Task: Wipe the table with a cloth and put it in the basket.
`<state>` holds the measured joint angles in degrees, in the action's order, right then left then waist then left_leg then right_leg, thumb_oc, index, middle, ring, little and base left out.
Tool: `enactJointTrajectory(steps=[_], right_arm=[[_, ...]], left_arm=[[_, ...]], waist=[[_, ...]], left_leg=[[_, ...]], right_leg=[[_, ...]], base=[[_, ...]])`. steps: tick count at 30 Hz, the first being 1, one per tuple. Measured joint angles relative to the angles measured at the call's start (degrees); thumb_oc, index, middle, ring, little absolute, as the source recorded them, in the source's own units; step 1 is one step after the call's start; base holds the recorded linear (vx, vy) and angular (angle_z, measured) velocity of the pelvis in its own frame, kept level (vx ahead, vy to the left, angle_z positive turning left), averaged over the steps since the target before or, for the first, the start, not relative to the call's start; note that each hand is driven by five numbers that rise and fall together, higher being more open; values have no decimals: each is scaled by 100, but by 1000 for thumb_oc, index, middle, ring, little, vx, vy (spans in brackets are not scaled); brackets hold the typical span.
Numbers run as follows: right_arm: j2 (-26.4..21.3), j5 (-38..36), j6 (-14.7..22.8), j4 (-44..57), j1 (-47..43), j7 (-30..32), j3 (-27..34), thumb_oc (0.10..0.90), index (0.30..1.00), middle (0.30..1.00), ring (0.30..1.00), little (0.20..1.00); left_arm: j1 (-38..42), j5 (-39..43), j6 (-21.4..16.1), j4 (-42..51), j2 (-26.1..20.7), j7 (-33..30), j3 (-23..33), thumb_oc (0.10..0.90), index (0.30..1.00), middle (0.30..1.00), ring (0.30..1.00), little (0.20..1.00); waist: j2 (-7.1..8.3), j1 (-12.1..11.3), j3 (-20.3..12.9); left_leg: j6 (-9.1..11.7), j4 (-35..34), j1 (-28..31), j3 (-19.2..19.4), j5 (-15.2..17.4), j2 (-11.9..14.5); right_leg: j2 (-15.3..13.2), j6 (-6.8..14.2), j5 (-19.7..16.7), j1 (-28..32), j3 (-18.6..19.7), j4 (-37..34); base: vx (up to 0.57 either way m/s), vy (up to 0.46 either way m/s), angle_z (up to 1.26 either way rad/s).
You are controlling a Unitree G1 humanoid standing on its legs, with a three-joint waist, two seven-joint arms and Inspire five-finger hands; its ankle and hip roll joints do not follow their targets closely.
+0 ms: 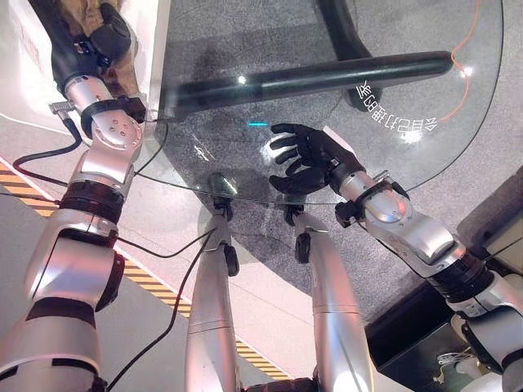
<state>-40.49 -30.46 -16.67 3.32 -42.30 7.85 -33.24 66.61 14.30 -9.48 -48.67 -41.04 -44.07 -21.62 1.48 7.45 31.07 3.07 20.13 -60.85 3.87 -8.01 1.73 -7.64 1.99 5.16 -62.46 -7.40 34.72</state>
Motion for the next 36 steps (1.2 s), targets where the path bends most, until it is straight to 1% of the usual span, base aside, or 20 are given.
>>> enactJointTrajectory(steps=[5,11,17,19,22,24,26,28,30,32,36], right_arm=[[53,6,-12,-37,208,-23,-44,800,900,900,900,900],[65,29,-28,-37,468,-32,-60,800,900,900,900,900],[105,140,-36,-37,880,-24,-38,800,900,900,900,900],[106,184,-35,-36,1035,-30,-39,800,900,900,900,900],[158,319,-30,-31,1339,-35,58,800,900,900,900,900],[220,421,-23,-21,1599,-38,191,800,900,900,900,900],[221,493,-22,8,1774,-49,251,800,900,900,900,900],[225,576,43,81,2005,-73,345,800,900,900,900,900],[225,644,158,99,2345,-121,480,800,900,900,900,900],[230,690,243,102,2632,-191,602,800,900,900,900,900],[275,798,454,84,3205,-392,889,800,900,900,900,900]], left_arm=[[-138,43,5,-14,-7,3,2,800,900,900,900,900],[-299,78,-4,2,-108,-55,71,800,900,900,900,900],[-726,277,-143,23,-278,-48,479,800,900,900,900,900],[-908,276,-277,56,-351,-32,559,800,900,900,900,900],[-1366,276,-419,376,-425,77,754,800,900,900,900,900],[-1873,269,-552,768,-432,206,952,800,900,900,900,900],[-2207,273,-595,972,-426,276,1039,800,900,900,900,900],[-2711,272,-627,1274,-381,404,1287,800,900,900,900,900],[-3277,277,-640,1575,-187,540,1574,800,900,900,900,900],[-3722,283,-700,1760,-96,757,1656,800,900,900,900,900],[-4702,379,-721,2527,244,1346,1867,800,900,900,900,900]], waist=[[33,-17,5],[49,-104,7],[77,-143,9],[80,-155,10],[82,-192,11],[84,-235,13],[84,-271,13],[84,-295,13],[84,-374,13],[86,-448,10],[88,-591,9]], left_leg=[[-6,-6,220,-1,-5,-6],[3,-85,519,0,-3,-18],[22,-255,1007,-2,-3,-30],[19,-343,1186,-1,-18,-33],[-8,-449,1428,2,-39,-37],[-8,-533,1638,2,-38,-34],[-10,-558,1787,1,-39,-31],[-11,-644,1996,-1,-40,-33],[-10,-725,2288,-3,-40,-30],[23,-862,2561,-16,-16,-17],[59,-1020,3029,-43,-36,-1]], right_leg=[[-7,-3,-3,216,3,-1],[-17,-3,-2,488,-7,-12],[-18,9,7,959,-20,-144],[-15,14,9,1131,-27,-215],[-9,25,16,1363,-51,-291],[1,38,26,1570,-61,-382],[8,55,39,1733,-70,-421],[13,62,44,1937,-77,-497],[24,84,62,2215,-81,-566],[40,121,111,2464,-105,-625],[56,92,199,2869,-139,-689]], base=[[-3,-8,0],[-16,-31,1],[-28,-55,1],[-29,-52,1],[-33,-80,0],[-29,-75,0],[-37,-97,1],[-41,-98,1],[-42,-100,-1],[-48,-140,3],[-46,-129,3]])
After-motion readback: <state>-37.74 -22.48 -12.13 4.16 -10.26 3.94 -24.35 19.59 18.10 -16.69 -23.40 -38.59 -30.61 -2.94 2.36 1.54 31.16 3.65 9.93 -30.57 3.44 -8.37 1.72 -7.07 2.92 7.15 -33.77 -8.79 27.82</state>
